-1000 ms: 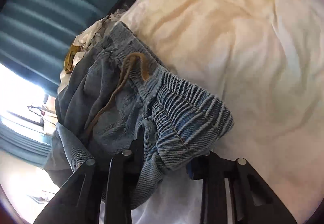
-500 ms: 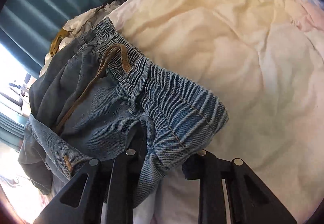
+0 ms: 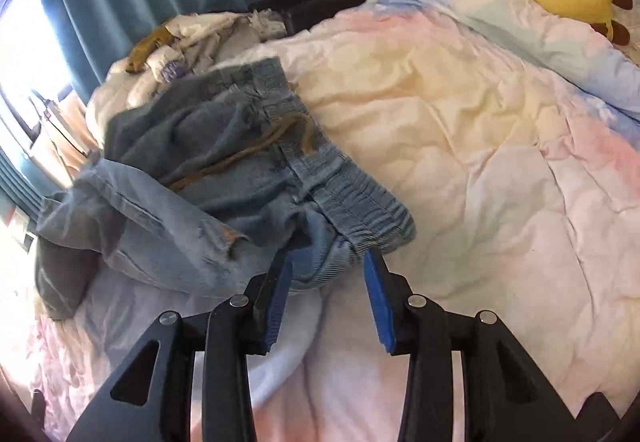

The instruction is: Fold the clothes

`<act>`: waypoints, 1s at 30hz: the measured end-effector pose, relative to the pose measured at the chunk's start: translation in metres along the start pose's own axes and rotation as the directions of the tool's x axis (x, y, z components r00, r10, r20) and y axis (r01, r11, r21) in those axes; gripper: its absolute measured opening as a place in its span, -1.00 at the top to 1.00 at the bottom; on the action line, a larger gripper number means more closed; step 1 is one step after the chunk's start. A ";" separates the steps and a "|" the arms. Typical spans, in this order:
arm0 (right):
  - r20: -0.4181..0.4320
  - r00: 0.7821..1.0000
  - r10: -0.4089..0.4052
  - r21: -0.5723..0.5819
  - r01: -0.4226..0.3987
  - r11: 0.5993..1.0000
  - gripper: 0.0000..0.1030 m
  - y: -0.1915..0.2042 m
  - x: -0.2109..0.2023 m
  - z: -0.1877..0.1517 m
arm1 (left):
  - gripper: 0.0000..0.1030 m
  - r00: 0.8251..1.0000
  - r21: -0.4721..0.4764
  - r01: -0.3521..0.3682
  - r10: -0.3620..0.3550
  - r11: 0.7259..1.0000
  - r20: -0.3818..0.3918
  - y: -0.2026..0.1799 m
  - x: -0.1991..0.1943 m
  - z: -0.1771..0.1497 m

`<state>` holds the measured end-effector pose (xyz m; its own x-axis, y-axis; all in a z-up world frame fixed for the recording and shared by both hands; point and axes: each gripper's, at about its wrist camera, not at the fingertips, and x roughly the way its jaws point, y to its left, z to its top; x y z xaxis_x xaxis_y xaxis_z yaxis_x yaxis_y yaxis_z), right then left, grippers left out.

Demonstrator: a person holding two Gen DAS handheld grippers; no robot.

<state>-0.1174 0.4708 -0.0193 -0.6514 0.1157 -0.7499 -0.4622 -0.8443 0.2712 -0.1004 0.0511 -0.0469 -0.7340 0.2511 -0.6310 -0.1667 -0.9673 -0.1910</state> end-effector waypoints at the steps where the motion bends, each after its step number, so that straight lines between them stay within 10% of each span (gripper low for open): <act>1: 0.029 0.999 0.036 -0.019 -0.035 0.999 -0.05 0.010 -0.005 0.002 | 0.06 1.000 -0.003 0.002 -0.002 1.000 -0.001 0.001 -0.001 0.001; 6: 0.015 0.967 0.256 -0.158 -0.250 0.955 -0.35 0.085 0.005 0.020 | 0.06 1.000 0.006 0.000 0.000 1.000 0.012 0.006 0.000 0.010; 12: -0.083 0.947 0.310 -0.330 -0.320 0.888 -0.36 0.197 0.066 0.060 | 0.06 1.000 -0.003 0.011 -0.011 1.000 0.006 0.022 0.007 0.017; 22: -0.274 0.902 0.334 -0.134 -0.380 0.915 -0.37 0.221 0.187 0.087 | 0.06 0.998 -0.083 0.025 -0.030 0.996 -0.064 0.059 0.047 0.019; 30: -0.284 0.893 0.350 -0.255 -0.422 0.870 0.64 0.220 0.121 0.038 | 0.06 0.997 -0.162 0.023 -0.034 0.986 -0.070 0.075 0.044 0.020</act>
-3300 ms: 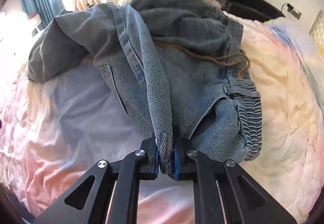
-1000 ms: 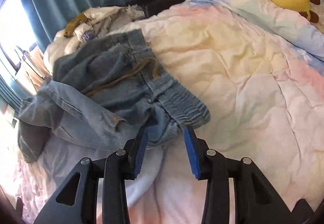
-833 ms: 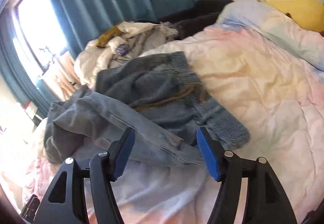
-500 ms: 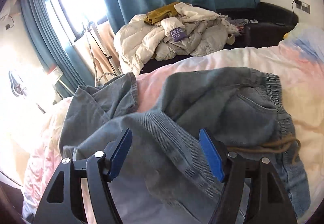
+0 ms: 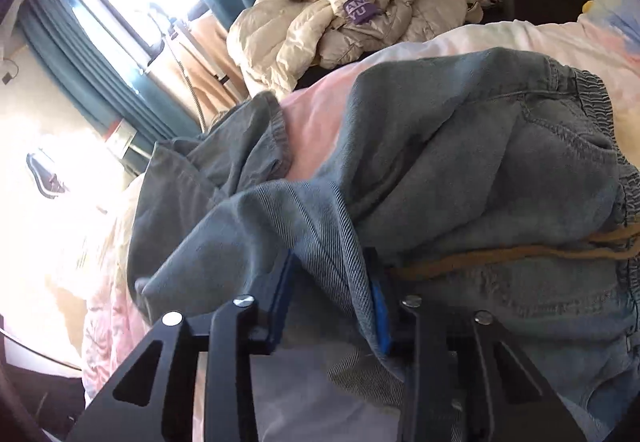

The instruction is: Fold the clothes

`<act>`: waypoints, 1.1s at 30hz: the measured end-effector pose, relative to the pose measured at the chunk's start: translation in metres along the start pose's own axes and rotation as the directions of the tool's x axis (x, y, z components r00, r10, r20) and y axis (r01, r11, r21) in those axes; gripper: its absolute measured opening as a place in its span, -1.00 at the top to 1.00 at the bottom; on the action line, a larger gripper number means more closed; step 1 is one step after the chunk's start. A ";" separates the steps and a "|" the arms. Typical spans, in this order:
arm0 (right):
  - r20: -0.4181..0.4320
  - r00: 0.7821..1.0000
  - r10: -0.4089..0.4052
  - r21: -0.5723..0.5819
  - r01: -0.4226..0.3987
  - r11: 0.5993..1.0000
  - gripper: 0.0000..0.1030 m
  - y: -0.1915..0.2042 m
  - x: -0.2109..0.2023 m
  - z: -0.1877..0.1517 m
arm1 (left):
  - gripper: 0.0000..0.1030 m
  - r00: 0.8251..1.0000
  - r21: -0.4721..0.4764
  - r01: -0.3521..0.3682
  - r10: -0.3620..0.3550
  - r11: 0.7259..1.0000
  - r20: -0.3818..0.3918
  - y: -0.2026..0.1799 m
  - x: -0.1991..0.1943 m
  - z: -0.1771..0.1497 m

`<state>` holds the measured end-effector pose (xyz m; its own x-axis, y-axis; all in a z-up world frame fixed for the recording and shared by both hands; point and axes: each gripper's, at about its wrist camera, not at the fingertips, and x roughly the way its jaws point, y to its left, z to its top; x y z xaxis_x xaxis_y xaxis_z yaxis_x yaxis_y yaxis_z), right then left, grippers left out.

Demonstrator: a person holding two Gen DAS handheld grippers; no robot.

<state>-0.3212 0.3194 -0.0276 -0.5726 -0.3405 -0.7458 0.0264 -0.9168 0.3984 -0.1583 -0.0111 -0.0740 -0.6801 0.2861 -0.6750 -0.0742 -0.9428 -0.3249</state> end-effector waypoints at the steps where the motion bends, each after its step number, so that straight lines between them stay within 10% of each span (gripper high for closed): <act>1: 0.002 1.000 -0.005 -0.027 0.005 1.000 0.79 0.007 -0.007 -0.009 | 0.06 1.000 0.001 -0.007 0.007 1.000 0.012 0.000 -0.004 0.000; 10: 0.075 0.988 -0.137 -0.385 0.155 0.910 0.90 0.080 -0.081 -0.120 | 0.06 0.995 -0.001 -0.020 0.020 1.000 0.099 -0.004 -0.044 0.000; 17: -0.147 0.968 -0.206 -0.361 0.141 0.922 0.95 0.069 -0.038 -0.190 | 0.06 0.992 0.034 -0.035 0.031 0.999 0.126 -0.013 -0.055 -0.005; 26: -0.007 1.000 -0.024 -0.129 0.023 0.991 0.81 0.052 -0.066 -0.176 | 0.06 0.994 0.014 -0.045 0.043 0.999 0.101 -0.014 -0.052 -0.008; 33: 0.161 0.986 0.050 -0.046 -0.043 0.998 0.24 0.045 -0.072 -0.140 | 0.06 0.996 0.032 -0.051 0.049 0.998 0.069 -0.021 -0.043 -0.011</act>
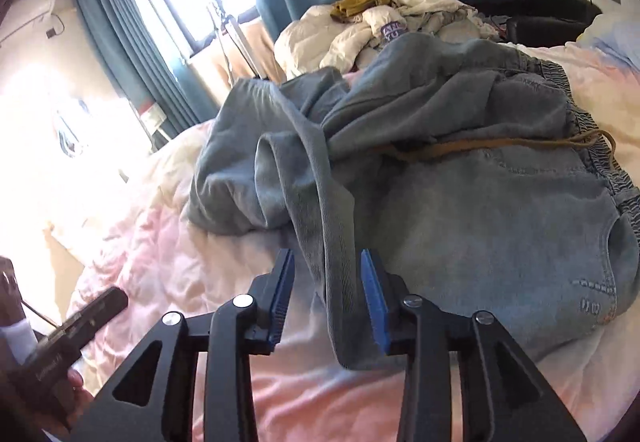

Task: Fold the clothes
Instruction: 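Lift the held jeans leg with the right gripper and fold it over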

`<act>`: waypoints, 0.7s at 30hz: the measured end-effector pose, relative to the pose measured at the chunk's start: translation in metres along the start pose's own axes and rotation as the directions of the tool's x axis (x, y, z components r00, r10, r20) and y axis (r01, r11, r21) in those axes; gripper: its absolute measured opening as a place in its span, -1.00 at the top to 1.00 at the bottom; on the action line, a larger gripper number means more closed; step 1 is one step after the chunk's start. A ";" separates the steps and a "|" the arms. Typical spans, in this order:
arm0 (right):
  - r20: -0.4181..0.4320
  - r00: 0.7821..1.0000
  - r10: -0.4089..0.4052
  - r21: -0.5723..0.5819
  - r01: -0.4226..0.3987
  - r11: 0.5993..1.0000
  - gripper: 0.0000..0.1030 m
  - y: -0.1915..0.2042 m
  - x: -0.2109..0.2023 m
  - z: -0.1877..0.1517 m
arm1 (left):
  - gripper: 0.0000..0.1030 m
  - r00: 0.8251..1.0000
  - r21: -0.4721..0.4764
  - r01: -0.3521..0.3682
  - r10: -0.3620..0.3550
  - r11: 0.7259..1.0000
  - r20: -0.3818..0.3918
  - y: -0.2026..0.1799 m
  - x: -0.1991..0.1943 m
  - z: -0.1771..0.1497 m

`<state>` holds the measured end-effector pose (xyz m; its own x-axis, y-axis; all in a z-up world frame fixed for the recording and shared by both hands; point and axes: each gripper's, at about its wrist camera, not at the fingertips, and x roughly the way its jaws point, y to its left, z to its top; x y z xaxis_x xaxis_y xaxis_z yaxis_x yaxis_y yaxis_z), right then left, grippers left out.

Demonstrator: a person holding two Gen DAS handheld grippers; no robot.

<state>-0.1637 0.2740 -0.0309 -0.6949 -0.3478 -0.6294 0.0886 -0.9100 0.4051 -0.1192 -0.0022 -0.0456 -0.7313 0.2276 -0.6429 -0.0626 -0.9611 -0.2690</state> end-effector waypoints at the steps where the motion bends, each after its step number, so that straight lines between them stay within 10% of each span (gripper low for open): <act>1: 0.015 1.000 0.016 0.025 -0.016 1.000 0.23 0.000 0.008 0.006 | 0.06 1.000 0.003 -0.004 0.004 1.000 -0.003 -0.001 0.001 0.000; 10: 0.094 0.991 0.094 0.021 -0.097 0.995 0.24 0.007 0.065 0.044 | 0.06 0.999 0.028 -0.018 0.019 0.999 -0.040 0.001 0.021 0.000; 13: 0.077 0.995 0.056 -0.006 -0.056 0.998 0.84 0.011 0.076 0.042 | 0.06 1.000 0.020 0.000 0.000 1.000 -0.005 0.003 0.025 0.003; 21: 0.120 0.989 0.083 0.007 -0.085 0.996 0.91 0.013 0.068 0.045 | 0.06 0.999 -0.001 0.045 -0.045 0.999 0.004 0.012 0.038 0.010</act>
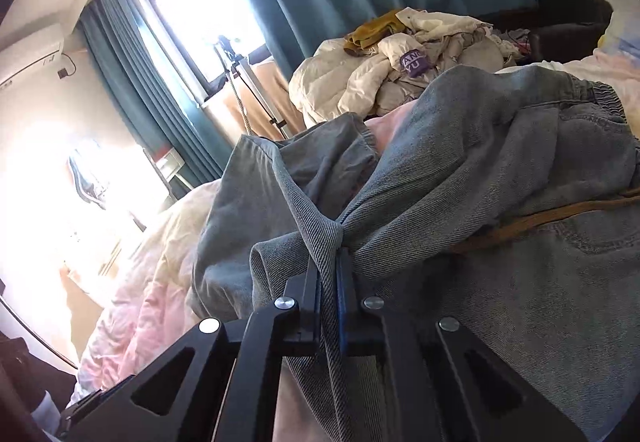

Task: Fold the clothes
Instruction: 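Lift the held jeans leg with the right gripper and fold it over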

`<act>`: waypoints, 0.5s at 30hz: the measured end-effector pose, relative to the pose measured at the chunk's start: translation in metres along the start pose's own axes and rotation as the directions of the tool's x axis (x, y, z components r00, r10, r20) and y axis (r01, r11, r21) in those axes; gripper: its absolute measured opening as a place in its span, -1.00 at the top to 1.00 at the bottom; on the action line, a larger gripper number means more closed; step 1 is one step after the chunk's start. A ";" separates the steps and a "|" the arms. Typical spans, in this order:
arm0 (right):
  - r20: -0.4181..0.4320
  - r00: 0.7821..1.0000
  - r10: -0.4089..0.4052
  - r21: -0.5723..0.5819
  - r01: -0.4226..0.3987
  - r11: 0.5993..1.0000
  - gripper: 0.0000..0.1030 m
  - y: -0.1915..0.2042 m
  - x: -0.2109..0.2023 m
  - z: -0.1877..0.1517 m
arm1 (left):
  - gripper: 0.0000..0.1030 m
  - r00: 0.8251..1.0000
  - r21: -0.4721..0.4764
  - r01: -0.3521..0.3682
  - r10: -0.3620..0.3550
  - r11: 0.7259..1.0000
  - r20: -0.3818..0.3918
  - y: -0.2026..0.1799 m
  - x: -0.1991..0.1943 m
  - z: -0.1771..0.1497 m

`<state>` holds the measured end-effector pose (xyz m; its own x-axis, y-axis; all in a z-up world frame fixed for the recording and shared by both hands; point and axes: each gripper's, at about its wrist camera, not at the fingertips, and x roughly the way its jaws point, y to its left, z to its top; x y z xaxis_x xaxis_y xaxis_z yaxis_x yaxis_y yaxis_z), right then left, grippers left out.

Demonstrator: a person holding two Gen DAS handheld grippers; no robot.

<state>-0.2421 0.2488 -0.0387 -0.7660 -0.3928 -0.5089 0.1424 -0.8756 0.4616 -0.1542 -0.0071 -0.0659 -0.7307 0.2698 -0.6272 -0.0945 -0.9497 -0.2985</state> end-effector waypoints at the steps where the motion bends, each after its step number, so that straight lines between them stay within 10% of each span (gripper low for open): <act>1: 0.004 1.000 -0.009 -0.017 0.009 1.000 0.91 0.004 -0.002 0.000 | 0.06 1.000 -0.010 0.003 -0.003 1.000 0.001 0.002 -0.001 0.000; 15: -0.130 0.989 0.068 -0.217 -0.095 0.972 0.94 0.091 -0.068 -0.059 | 0.06 0.989 -0.094 -0.034 0.047 0.995 0.137 0.018 -0.045 0.010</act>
<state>-0.1400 0.1789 -0.0055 -0.6663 -0.4846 -0.5668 0.3471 -0.8742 0.3395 -0.1296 -0.0376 -0.0360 -0.8203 0.2007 -0.5356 -0.0058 -0.9393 -0.3431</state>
